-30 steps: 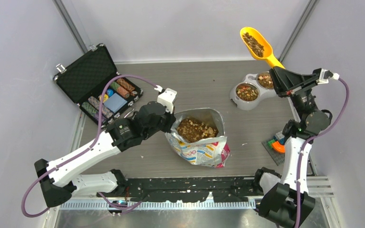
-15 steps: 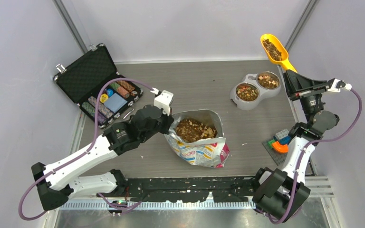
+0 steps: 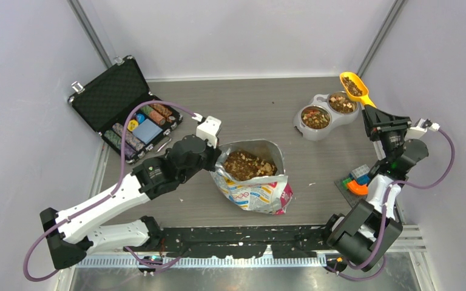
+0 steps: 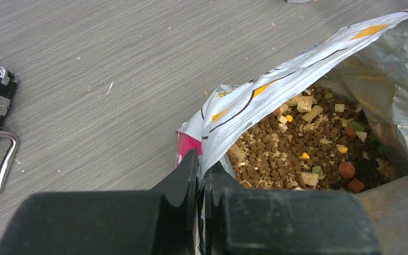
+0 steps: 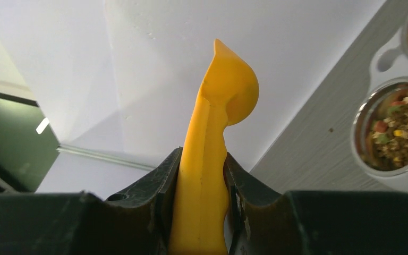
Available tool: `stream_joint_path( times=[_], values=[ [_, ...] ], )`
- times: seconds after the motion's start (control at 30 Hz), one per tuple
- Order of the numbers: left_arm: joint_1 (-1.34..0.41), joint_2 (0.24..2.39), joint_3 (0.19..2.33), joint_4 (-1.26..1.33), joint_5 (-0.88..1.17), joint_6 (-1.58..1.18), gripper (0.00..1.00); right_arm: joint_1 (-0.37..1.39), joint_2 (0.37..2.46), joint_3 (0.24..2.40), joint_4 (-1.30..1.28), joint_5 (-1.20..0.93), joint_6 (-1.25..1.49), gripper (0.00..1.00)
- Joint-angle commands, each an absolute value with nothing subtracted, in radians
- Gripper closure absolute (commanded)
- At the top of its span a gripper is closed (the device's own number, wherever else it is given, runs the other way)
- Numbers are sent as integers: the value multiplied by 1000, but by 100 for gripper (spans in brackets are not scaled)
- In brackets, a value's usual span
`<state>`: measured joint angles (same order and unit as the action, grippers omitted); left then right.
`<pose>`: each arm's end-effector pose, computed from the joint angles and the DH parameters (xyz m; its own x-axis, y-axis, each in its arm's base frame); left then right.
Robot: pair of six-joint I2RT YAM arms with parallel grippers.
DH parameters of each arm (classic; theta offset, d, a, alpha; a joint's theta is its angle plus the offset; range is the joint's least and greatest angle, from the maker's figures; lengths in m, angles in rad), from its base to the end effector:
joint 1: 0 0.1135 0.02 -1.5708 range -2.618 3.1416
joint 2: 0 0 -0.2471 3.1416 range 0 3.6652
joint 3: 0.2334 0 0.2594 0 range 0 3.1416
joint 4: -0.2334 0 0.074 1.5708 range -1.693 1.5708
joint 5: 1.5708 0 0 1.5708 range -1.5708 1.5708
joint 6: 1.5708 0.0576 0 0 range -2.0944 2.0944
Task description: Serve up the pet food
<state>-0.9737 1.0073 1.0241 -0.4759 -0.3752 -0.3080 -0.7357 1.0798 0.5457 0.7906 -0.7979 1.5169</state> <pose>0.1601 -0.1979 0.3301 -0.4147 0.1083 -0.9035 0.4817 0.8685 -0.1170 0.2217 -0.1451 0.2836 -0.0346 0.9718 -0.2335 -0.1902 0.2229 0.9561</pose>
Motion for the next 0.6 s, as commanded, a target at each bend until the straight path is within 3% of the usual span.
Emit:
stream_joint_path(
  times=[0.0,0.27,0.57],
  values=[
    [-963,977,1030,-383,-472,-272,100,-747,1065,568,654,-727,1295,95],
    [-963,955,1011,-371,-466,-275,100,-748,1097,601,432,-589,1090,95],
    [-963,967,1010,-372,-468,-276,100,-745,1242,657,430,-548,1056,95]
  ],
)
